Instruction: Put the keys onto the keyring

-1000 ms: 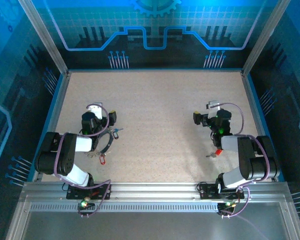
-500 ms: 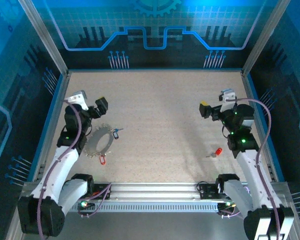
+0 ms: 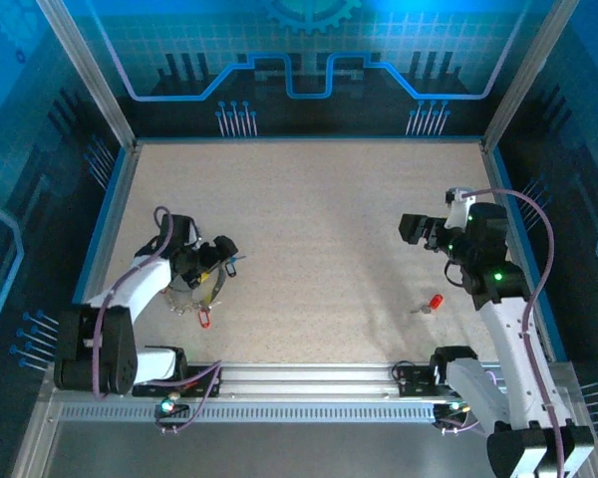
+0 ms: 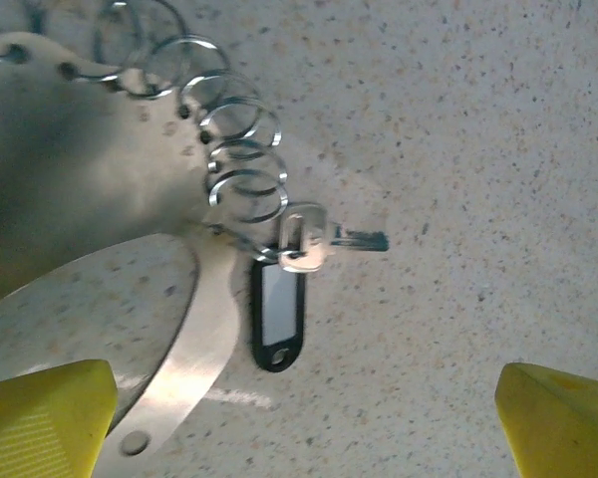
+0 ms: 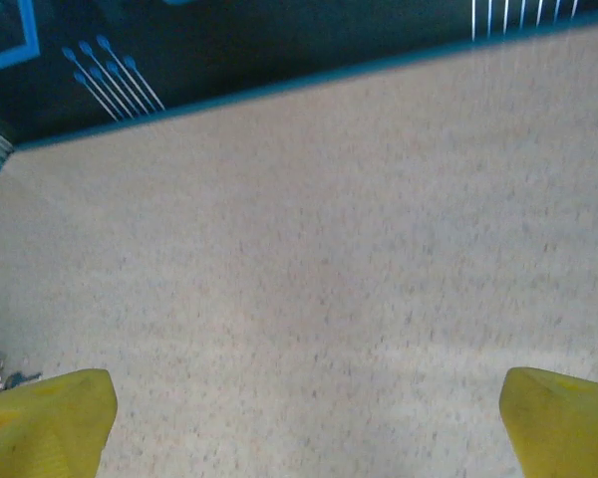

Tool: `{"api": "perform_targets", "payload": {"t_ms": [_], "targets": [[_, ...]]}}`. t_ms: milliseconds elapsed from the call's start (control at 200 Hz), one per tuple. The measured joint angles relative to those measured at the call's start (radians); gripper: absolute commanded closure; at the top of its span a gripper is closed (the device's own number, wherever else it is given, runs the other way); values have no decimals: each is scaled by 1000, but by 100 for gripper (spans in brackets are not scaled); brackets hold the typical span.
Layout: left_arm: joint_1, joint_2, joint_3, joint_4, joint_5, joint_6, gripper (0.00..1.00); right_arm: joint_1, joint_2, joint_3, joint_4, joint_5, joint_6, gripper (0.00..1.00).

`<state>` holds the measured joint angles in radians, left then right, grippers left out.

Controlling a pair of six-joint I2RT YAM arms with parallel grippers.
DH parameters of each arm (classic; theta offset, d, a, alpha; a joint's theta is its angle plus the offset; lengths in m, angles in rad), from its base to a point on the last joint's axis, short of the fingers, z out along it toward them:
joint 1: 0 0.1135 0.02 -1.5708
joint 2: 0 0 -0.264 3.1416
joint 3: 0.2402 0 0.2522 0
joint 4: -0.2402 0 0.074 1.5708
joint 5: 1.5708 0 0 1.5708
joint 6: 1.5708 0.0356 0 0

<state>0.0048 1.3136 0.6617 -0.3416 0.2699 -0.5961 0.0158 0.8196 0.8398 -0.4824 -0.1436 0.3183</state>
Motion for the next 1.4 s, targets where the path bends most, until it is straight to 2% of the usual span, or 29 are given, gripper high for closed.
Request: {"api": "perform_targets", "payload": {"t_ms": [205, 300, 435, 560, 665, 795, 940, 1166, 1296, 1401], "targets": [[-11, 126, 46, 29, 45, 21, 1, 4, -51, 0, -61, 15, 27, 0], [-47, 219, 92, -9, 14, 66, 1, 4, -76, 0, -64, 28, 41, 0], [-90, 237, 124, -54, -37, 99, 1, 5, -80, 0, -72, 43, 53, 0], [-167, 233, 139, -72, -121, 119, 1, 5, -73, 2, -79, 60, 64, 0], [-263, 251, 159, -68, -117, 131, 1, 5, -55, 6, -79, 69, 78, 0], [-418, 315, 226, -58, -23, 135, 1, 5, -31, 6, -79, 92, 108, 0], [-599, 418, 327, -21, 145, 136, 1, 5, -22, 6, -79, 124, 138, 0], [-858, 568, 555, -51, 292, 196, 1, 3, 43, 14, -113, 143, 164, 0], [-935, 578, 596, -77, 349, 208, 1, -1, 121, 50, -147, 133, 165, 0], [-943, 550, 600, -126, 360, 216, 1, -21, 185, 77, -175, 92, 174, 9]]}}
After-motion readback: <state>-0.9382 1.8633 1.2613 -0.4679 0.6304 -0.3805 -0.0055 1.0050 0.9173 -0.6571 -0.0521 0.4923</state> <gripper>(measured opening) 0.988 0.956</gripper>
